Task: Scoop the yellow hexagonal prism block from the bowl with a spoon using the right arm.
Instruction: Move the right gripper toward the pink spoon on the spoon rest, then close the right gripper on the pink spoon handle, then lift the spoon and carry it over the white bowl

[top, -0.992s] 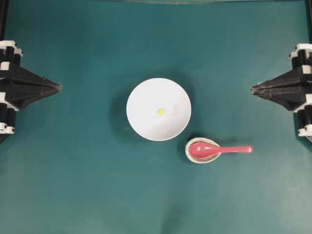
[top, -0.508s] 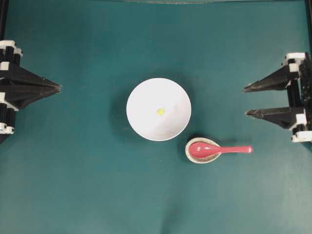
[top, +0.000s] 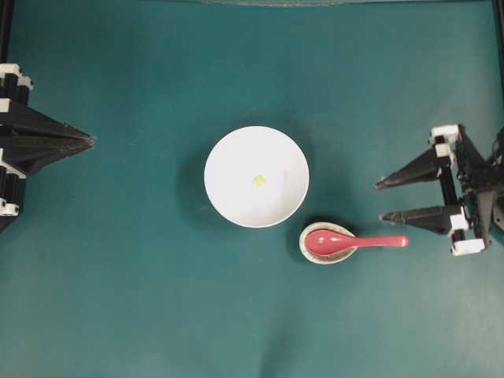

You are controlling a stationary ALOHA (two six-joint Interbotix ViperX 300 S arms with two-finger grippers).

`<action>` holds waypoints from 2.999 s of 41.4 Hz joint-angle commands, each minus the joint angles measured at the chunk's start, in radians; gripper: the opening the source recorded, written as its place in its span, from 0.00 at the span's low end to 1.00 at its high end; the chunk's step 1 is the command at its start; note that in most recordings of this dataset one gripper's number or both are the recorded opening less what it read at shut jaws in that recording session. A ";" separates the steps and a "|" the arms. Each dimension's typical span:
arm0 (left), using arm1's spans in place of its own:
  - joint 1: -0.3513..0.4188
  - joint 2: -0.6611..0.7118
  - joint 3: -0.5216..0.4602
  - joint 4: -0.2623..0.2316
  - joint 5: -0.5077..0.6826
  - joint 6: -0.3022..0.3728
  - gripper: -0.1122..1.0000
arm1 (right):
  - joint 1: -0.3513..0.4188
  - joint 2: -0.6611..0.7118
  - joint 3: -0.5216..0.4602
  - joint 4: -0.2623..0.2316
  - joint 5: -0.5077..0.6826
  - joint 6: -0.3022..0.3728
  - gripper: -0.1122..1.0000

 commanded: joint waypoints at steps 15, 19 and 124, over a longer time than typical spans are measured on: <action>0.002 0.017 -0.015 0.002 0.002 0.005 0.10 | 0.160 0.393 0.037 0.175 -0.419 0.002 0.62; 0.002 0.021 -0.015 0.002 0.000 0.006 0.10 | 0.219 0.506 0.032 0.249 -0.515 0.002 0.62; 0.002 0.029 -0.014 0.002 0.028 0.011 0.10 | 0.370 0.537 -0.031 0.477 -0.456 -0.026 0.32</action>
